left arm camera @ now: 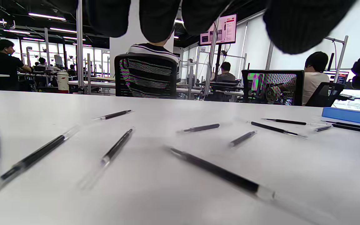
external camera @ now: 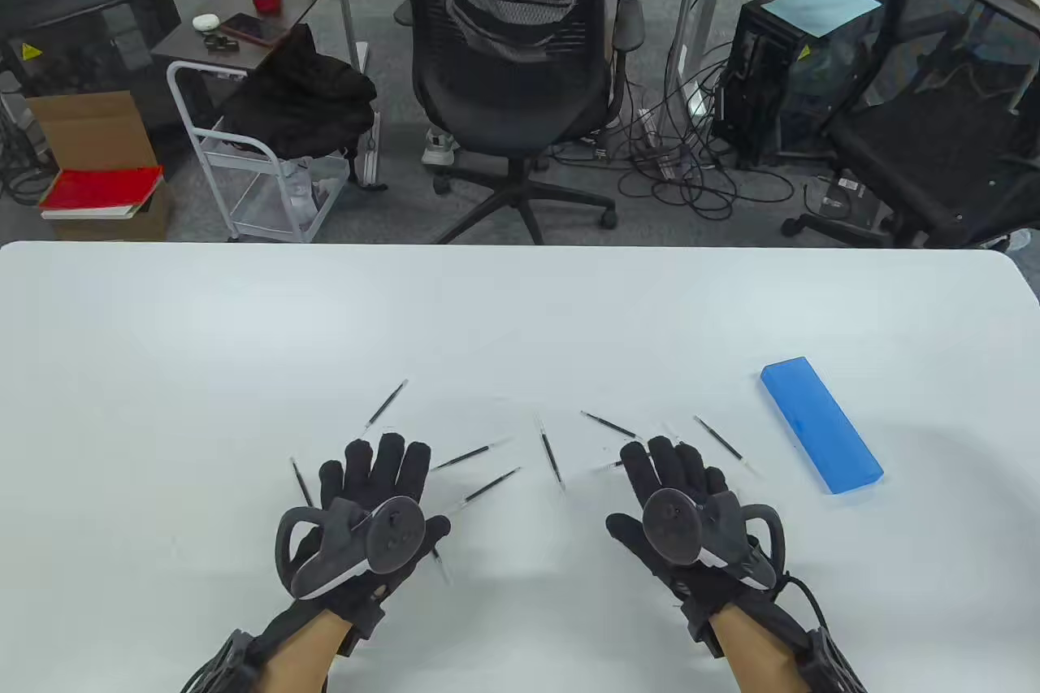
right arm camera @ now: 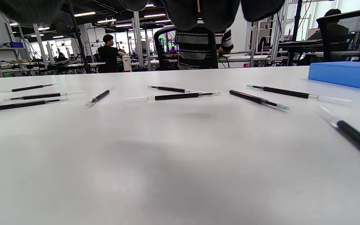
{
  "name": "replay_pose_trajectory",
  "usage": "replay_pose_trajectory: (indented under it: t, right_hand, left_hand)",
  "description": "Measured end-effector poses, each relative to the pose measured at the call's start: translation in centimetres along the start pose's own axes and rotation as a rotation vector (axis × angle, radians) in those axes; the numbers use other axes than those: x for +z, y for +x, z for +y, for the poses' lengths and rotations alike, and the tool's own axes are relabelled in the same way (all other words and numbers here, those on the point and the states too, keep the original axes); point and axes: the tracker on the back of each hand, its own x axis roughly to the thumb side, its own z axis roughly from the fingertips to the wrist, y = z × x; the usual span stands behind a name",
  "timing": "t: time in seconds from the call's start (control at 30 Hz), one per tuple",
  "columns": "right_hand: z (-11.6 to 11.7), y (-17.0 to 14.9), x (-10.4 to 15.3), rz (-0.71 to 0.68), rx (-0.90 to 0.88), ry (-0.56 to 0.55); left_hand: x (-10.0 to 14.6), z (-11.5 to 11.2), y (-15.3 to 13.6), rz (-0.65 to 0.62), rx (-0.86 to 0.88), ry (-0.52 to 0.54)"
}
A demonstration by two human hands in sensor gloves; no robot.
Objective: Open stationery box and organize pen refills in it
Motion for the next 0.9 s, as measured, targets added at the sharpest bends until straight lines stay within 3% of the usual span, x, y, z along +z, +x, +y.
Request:
replay_pose_trajectory:
  t: [0.27, 0.53, 0.9]
  right_hand:
    - [0.1, -0.3, -0.1, 0.014, -0.011, 0.006]
    - [-0.8, -2.2, -0.5, 0.127, 0.006, -0.023]
    - [-2.1, -10.9, -3.7, 0.445, 0.085, 0.076]
  left_hand:
    - [0.0, 0.0, -0.1, -0.004, 0.014, -0.006]
    - [0.2, 0.6, -0.4, -0.001, 0.043, 0.011]
    - [0.6, 1.5, -0.6, -0.005, 0.069, 0.039]
